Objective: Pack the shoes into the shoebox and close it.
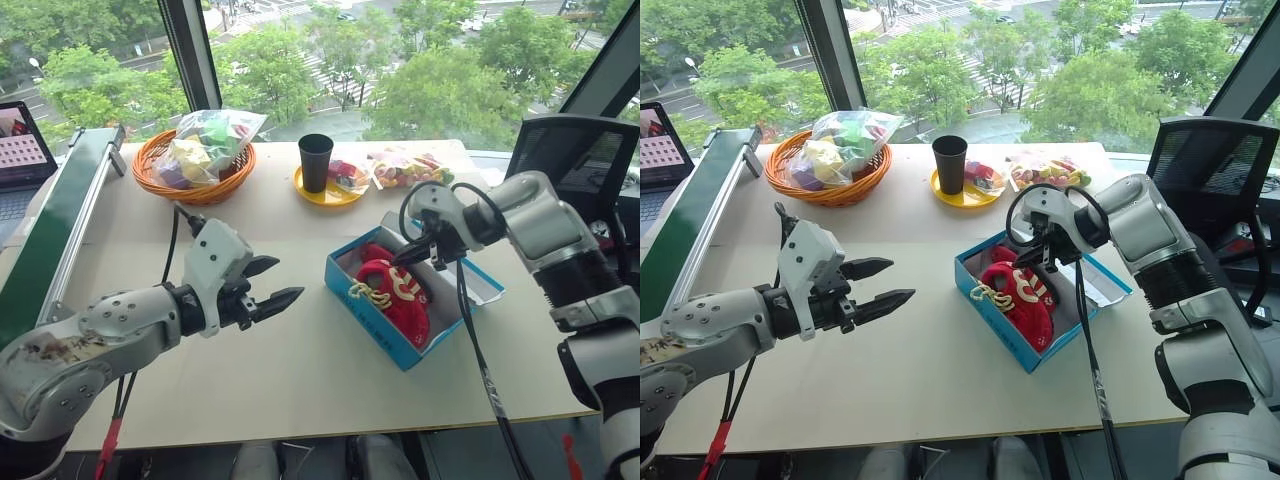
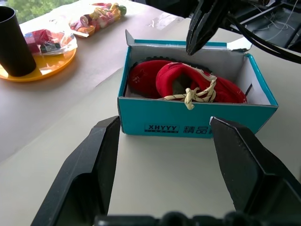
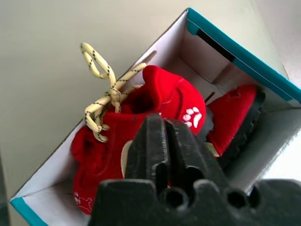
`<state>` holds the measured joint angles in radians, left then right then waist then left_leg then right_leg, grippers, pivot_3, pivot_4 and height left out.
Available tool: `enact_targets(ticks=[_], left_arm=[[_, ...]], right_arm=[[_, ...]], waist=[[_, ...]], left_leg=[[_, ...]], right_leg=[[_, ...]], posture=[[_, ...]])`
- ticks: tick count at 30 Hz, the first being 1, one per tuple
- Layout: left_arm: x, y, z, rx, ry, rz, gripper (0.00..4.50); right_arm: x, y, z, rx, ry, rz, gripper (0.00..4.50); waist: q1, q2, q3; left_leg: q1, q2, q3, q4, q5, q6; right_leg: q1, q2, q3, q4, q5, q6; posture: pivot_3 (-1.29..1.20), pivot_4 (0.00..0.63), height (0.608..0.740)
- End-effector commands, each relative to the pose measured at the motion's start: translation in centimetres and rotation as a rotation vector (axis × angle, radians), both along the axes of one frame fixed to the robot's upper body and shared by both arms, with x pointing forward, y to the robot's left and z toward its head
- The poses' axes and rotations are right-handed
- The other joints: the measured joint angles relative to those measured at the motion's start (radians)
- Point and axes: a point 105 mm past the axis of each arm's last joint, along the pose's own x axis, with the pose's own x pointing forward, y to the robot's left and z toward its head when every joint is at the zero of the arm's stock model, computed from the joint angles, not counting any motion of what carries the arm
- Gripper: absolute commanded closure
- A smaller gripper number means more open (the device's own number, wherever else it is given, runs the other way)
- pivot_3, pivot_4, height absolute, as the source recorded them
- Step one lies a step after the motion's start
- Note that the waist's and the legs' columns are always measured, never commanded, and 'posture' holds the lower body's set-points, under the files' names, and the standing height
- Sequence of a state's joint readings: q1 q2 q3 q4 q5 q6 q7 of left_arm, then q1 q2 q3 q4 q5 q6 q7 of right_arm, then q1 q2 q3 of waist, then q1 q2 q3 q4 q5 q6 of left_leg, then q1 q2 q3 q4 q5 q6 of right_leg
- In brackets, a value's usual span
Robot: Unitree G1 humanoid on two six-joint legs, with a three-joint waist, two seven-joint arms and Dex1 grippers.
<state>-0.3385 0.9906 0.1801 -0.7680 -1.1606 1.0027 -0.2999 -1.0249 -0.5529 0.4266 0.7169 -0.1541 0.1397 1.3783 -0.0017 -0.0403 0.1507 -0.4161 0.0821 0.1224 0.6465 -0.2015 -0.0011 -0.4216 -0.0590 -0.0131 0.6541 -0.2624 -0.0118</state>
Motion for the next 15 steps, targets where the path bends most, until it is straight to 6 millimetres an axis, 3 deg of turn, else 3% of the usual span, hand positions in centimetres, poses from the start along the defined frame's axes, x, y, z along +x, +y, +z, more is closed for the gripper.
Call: enact_targets(ticks=[1, 4, 6, 9, 11, 13, 15], left_arm=[[0.1, 0.1, 1.1, -0.003, -0.05, 0.003, 1.28], [0.1, 0.1, 1.1, -0.003, -0.051, 0.002, 1.28], [0.0, -0.1, 1.0, -0.003, -0.048, -0.007, 1.28], [-0.1, -0.4, 0.9, -0.003, -0.042, -0.035, 1.28], [0.0, -0.5, 0.8, 0.001, -0.036, -0.053, 1.28], [0.0, -0.7, 0.7, 0.006, -0.025, -0.076, 1.28], [0.0, -1.0, 0.5, 0.008, -0.013, -0.106, 1.28]], right_arm=[[-1.1, -0.8, -4.6, -0.115, 0.05, 0.004, 4.48], [-0.9, -1.2, -5.1, -0.138, 0.016, -0.017, 4.48], [-1.0, -1.1, -4.4, -0.116, 0.01, -0.018, 4.48], [-1.2, -0.3, -1.0, 0.015, 0.019, -0.04, 4.48], [-1.6, -0.2, 2.8, 0.148, 0.041, -0.072, 4.48], [-3.0, -0.6, 6.0, 0.253, 0.065, -0.061, 4.48], [-4.6, -2.0, 8.1, 0.293, 0.076, -0.05, 4.48]], waist=[[0.0, 0.0, 0.0], [0.002, -0.004, -0.003], [0.001, -0.005, -0.003], [0.008, -0.004, -0.003], [0.011, -0.004, -0.003], [0.013, -0.001, -0.001], [0.014, 0.0, 0.0]], left_leg=[[0.001, 0.0, 0.0, 0.0, 0.0, 0.0], [0.004, 0.0, 0.0, 0.0, 0.0, 0.0], [0.008, 0.0, 0.0, 0.0, -0.001, 0.002], [0.014, 0.0, 0.0, 0.0, -0.003, 0.004], [0.014, 0.0, -0.001, 0.0, -0.002, 0.004], [0.011, 0.0, -0.001, 0.0, -0.002, 0.004], [0.006, 0.0, -0.002, 0.0, -0.002, 0.004]], right_leg=[[0.001, 0.0, 0.0, 0.0, 0.0, 0.0], [0.003, 0.0, 0.0, 0.001, 0.0, 0.0], [0.007, 0.0, 0.0, 0.001, 0.0, 0.0], [0.014, 0.0, -0.001, 0.0, 0.0, 0.0], [0.014, -0.001, -0.001, 0.0, -0.001, 0.0], [0.011, 0.0, -0.001, 0.0, -0.001, 0.0], [0.005, -0.001, 0.0, 0.002, 0.0, 0.0]], posture=[[0.0, 0.15, 0.737], [0.0, 0.15, 0.737], [0.0, 0.15, 0.737], [0.0, 0.15, 0.737], [0.0, 0.15, 0.737], [0.0, 0.15, 0.737], [0.0, 0.15, 0.737]])
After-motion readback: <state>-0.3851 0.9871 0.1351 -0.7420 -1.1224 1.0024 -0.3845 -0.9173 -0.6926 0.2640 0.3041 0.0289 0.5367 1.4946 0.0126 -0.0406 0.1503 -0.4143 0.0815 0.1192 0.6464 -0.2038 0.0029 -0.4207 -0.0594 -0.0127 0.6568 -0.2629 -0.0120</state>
